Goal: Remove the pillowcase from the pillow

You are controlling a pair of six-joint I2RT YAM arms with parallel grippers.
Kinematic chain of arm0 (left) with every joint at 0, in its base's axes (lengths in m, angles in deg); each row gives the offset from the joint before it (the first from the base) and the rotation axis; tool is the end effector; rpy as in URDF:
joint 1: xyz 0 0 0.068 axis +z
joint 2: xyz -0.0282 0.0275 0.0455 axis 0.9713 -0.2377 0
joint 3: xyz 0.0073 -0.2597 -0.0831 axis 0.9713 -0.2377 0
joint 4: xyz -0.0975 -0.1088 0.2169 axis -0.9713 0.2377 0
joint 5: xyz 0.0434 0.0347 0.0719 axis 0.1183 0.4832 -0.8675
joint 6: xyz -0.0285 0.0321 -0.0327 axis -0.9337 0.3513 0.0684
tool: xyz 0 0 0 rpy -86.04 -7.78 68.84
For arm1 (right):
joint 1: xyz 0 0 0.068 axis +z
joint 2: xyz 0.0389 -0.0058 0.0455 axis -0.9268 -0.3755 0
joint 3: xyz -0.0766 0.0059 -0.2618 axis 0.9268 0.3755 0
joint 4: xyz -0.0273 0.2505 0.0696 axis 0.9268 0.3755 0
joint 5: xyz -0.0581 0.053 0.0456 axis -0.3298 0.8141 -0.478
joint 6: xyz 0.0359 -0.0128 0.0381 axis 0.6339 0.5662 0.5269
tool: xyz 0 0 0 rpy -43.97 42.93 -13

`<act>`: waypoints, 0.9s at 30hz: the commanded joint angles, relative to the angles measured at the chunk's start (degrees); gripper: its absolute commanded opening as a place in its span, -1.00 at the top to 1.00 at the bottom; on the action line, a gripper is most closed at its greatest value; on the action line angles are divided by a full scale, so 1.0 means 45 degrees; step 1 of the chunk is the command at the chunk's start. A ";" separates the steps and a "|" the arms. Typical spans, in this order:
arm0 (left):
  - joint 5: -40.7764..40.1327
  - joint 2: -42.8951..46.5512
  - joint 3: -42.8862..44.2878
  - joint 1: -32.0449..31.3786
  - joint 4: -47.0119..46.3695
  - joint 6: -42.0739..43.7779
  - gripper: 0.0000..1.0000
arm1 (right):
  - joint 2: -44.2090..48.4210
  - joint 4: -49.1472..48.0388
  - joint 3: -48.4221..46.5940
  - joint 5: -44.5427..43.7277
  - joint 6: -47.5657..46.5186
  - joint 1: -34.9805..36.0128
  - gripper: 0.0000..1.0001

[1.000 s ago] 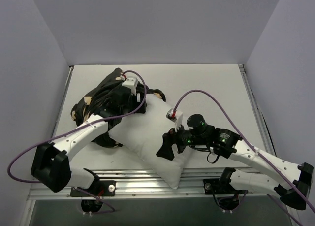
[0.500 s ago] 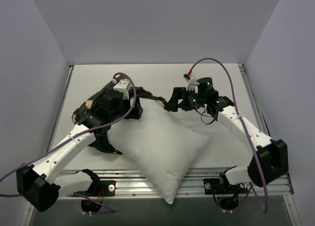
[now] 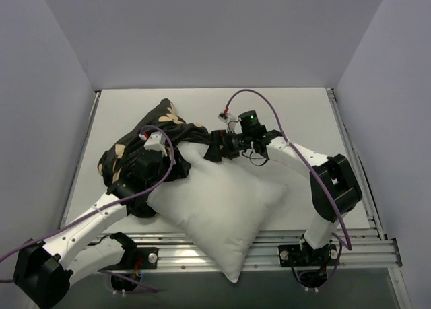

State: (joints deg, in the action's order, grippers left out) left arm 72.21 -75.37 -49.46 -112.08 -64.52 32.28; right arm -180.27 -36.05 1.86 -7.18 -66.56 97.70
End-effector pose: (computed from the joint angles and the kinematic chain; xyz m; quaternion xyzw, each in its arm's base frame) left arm 0.1836 -0.1249 0.2614 -0.0435 0.8648 -0.2292 0.4445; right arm 0.3196 0.2120 0.2510 -0.2624 0.7692 0.5061 0.2886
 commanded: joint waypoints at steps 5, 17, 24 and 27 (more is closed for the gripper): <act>0.0499 -0.0279 -0.1860 -0.0279 0.0658 -0.1470 -0.64 | -0.0313 -0.1271 0.0135 0.2404 -0.0139 0.1062 -0.90; 0.0070 0.0558 0.0025 -0.0338 0.1724 -0.0439 -0.68 | 0.0973 0.1573 -0.1755 0.1647 -0.1895 0.1512 1.00; -0.1568 0.0523 0.5412 -0.0182 0.4404 0.1906 -0.82 | 0.2264 0.4761 -0.4121 -0.2065 -0.3848 0.1785 1.00; -0.1689 -0.0219 0.7349 0.0033 0.4972 0.2941 -0.82 | 0.2519 0.5445 -0.4961 -0.3429 -0.4415 0.1941 1.00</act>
State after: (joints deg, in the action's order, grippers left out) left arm 66.94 -74.26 -25.00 -112.72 -47.93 38.84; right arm -174.41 -14.76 -14.64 -17.04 -81.79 106.10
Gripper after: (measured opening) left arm 0.908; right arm 0.076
